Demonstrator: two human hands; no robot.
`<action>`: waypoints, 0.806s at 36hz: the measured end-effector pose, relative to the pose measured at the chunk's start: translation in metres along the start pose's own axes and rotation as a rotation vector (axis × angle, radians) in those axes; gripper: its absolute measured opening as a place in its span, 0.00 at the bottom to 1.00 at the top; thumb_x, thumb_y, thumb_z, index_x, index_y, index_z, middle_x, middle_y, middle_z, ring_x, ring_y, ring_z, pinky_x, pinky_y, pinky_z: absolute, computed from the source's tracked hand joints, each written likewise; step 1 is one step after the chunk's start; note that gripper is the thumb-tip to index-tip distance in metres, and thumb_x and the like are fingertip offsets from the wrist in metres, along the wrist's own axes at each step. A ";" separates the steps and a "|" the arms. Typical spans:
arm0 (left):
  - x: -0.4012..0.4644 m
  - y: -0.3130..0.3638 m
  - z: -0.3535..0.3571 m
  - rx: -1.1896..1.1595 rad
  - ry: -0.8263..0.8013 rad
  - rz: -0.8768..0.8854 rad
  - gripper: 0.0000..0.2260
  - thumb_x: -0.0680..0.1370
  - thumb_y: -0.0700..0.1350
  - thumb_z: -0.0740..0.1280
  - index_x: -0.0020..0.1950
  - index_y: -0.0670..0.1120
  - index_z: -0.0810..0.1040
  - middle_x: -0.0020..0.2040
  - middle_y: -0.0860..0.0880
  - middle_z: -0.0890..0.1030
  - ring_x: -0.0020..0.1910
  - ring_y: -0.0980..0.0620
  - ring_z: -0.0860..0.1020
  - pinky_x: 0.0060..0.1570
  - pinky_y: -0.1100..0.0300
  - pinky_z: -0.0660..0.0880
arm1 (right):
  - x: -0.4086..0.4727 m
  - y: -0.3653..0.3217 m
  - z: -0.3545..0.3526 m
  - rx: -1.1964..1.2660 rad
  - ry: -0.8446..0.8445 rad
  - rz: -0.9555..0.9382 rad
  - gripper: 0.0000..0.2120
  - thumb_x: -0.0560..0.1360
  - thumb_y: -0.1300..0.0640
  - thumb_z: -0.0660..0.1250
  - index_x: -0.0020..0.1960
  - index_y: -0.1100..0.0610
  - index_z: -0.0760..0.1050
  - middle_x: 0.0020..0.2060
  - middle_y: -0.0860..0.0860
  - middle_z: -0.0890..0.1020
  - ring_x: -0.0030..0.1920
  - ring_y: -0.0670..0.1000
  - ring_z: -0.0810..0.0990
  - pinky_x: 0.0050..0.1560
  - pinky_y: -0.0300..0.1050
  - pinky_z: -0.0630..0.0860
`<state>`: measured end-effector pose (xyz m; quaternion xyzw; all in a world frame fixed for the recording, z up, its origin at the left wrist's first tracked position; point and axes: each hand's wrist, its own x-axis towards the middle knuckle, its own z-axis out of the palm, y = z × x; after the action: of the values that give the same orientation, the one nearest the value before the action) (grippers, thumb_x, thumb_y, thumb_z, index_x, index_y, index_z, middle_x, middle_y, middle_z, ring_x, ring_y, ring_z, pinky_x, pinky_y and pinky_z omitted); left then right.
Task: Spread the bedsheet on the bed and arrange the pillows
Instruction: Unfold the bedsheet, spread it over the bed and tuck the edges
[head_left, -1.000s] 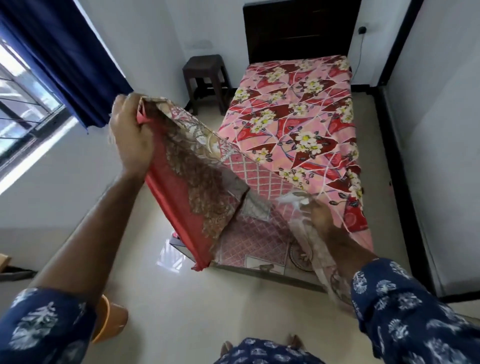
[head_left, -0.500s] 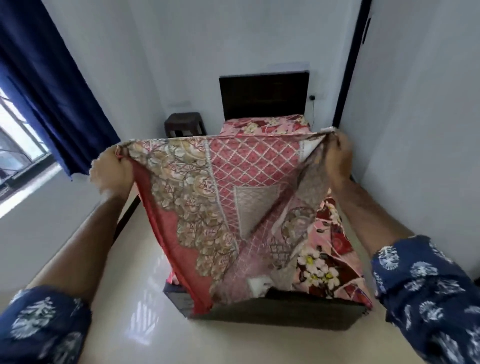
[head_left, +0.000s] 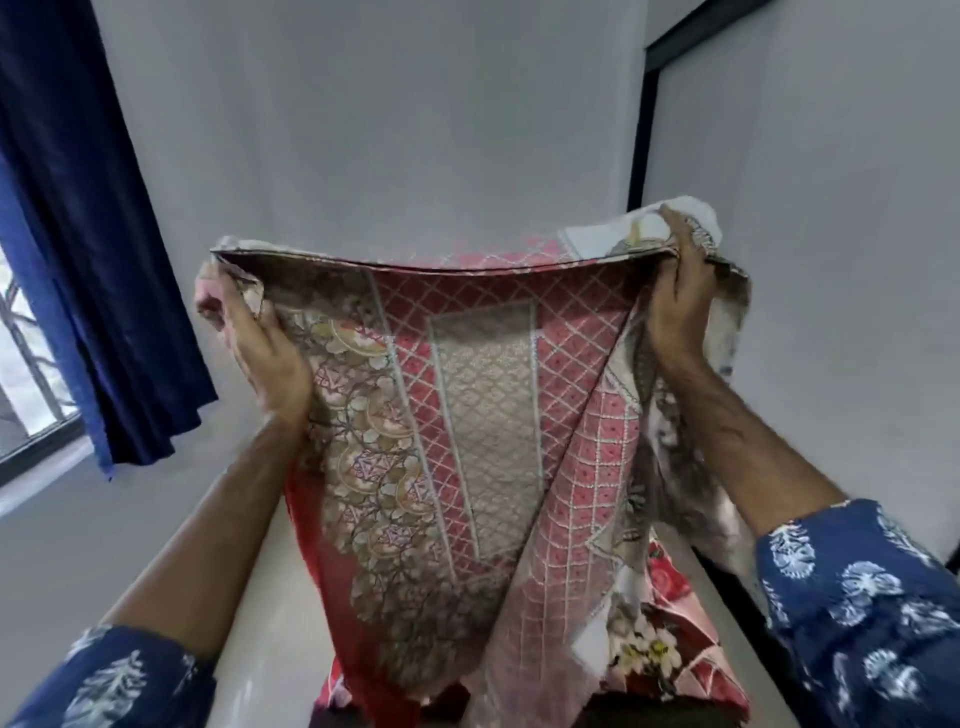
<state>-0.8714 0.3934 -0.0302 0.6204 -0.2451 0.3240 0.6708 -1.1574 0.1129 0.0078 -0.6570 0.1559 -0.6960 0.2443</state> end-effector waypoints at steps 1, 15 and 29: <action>0.004 -0.003 0.002 0.023 -0.006 0.025 0.25 0.85 0.46 0.55 0.82 0.43 0.55 0.79 0.37 0.60 0.80 0.48 0.55 0.79 0.61 0.47 | 0.002 -0.006 -0.003 -0.014 -0.001 -0.035 0.24 0.77 0.73 0.53 0.70 0.62 0.74 0.63 0.44 0.78 0.62 0.26 0.71 0.68 0.29 0.64; -0.006 0.014 0.013 0.115 -0.060 0.102 0.35 0.75 0.35 0.59 0.78 0.28 0.46 0.79 0.30 0.52 0.79 0.32 0.48 0.68 0.71 0.29 | -0.021 0.028 -0.028 -0.579 -0.263 -0.102 0.36 0.77 0.59 0.59 0.82 0.48 0.51 0.70 0.61 0.74 0.68 0.60 0.72 0.73 0.56 0.60; -0.031 -0.069 0.078 0.352 -0.164 -0.001 0.37 0.78 0.42 0.60 0.80 0.34 0.43 0.80 0.31 0.48 0.79 0.31 0.42 0.78 0.42 0.39 | -0.029 0.130 -0.038 -0.724 -0.348 -0.099 0.38 0.75 0.56 0.60 0.81 0.42 0.51 0.62 0.58 0.77 0.60 0.60 0.72 0.71 0.67 0.54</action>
<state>-0.8357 0.3110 -0.0905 0.7525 -0.2381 0.3101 0.5300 -1.1772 0.0161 -0.0896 -0.8154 0.3154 -0.4852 -0.0142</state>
